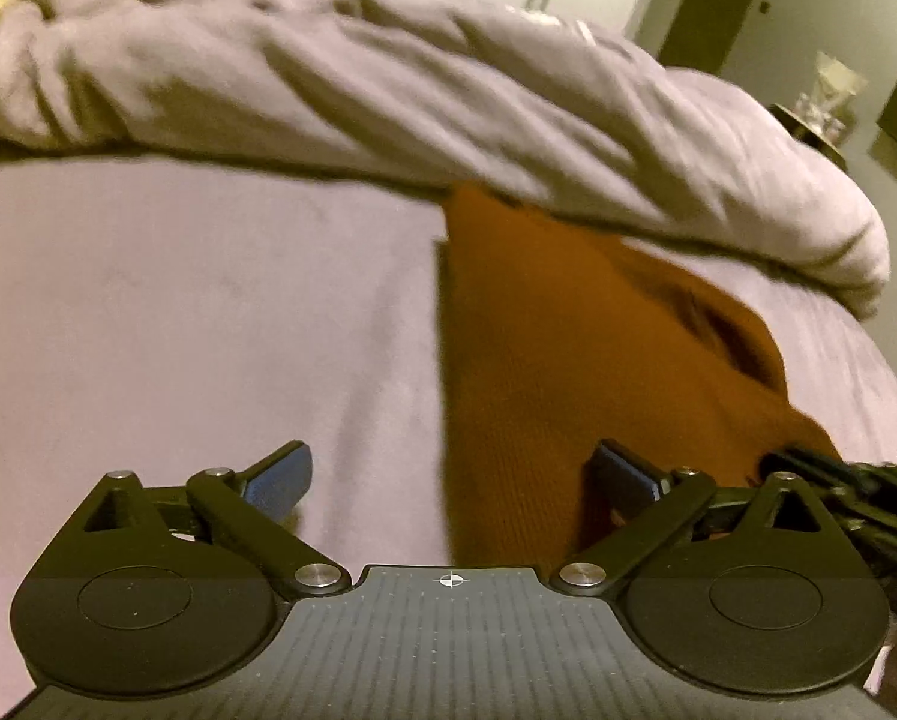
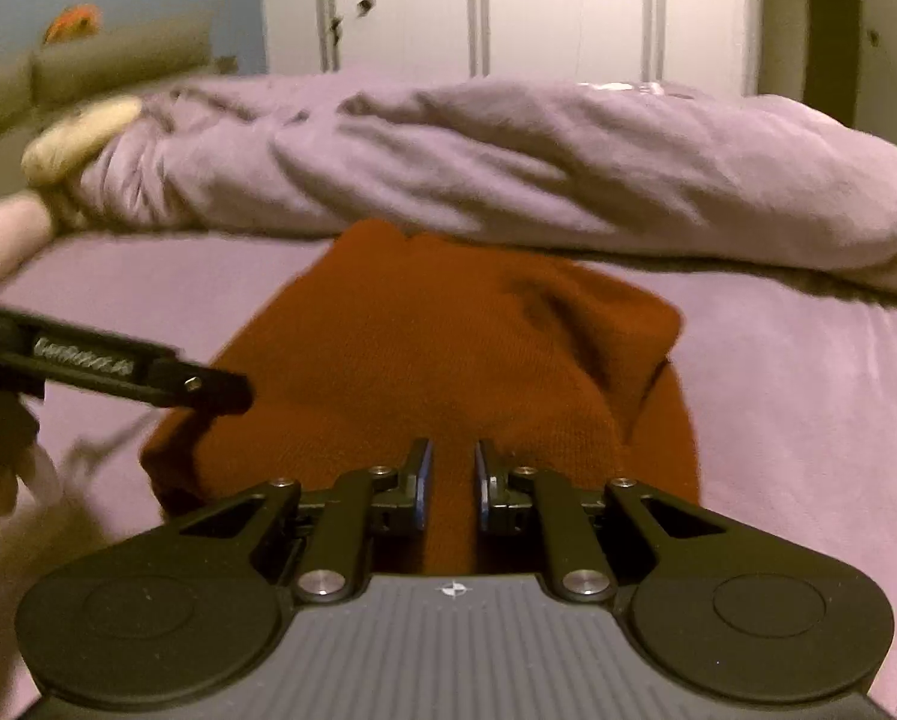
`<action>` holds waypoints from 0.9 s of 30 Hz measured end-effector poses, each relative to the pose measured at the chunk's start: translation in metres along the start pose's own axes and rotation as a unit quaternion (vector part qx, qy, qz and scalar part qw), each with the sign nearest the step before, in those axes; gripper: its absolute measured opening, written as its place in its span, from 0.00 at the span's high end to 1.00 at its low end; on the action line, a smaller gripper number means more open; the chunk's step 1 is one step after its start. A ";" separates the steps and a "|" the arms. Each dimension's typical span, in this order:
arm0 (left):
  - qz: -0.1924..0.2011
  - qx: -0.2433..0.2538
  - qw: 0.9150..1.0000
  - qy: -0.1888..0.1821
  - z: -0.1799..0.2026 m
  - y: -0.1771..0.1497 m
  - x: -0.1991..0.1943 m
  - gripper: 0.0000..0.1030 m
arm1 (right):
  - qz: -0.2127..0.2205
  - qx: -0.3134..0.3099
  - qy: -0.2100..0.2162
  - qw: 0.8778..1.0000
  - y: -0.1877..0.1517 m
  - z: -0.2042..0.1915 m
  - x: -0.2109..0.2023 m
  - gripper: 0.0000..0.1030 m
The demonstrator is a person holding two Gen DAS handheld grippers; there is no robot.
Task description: Fold small clothes
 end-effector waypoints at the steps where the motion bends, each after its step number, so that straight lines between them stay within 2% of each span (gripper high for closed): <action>1: 0.007 0.004 1.000 0.002 -0.001 0.005 -0.003 0.01 | 0.009 0.008 -0.002 1.000 0.006 0.002 -0.004 0.73; 2: 0.013 0.005 1.000 0.002 -0.001 0.011 -0.004 0.01 | 0.018 0.014 -0.005 1.000 0.011 0.005 -0.006 0.62; 3: 0.016 0.004 1.000 0.002 -0.001 0.017 -0.004 0.01 | 0.024 0.018 -0.008 1.000 0.019 0.007 -0.005 0.59; 7: 0.015 0.001 1.000 0.010 0.008 0.036 0.009 0.01 | 0.038 0.012 -0.038 0.998 0.046 0.012 0.016 0.59; 12: -0.001 0.042 0.998 0.041 0.030 0.047 0.042 0.01 | 0.031 0.024 -0.063 0.997 0.064 0.014 0.057 0.59; 16: 0.006 0.046 0.998 0.044 0.036 0.048 0.060 0.01 | 0.029 0.016 -0.100 0.994 0.057 0.022 0.082 0.53; 20: 0.007 0.034 0.998 0.046 0.038 0.053 0.075 0.00 | 0.032 0.010 -0.117 0.993 0.049 0.032 0.092 0.37; 27: -0.008 0.018 0.999 0.042 0.035 0.045 0.101 0.00 | 0.028 0.012 -0.134 0.991 0.038 0.045 0.106 0.21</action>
Point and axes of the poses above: each gripper's, at about its wrist camera, not at the fingertips, and x roughly the way its jaws point, z to its right, y to its top, the point moved 7 cm from there along x, roughly the way its jaws point, and after that the axes turned 12 degrees about x, right-handed, at the moved point
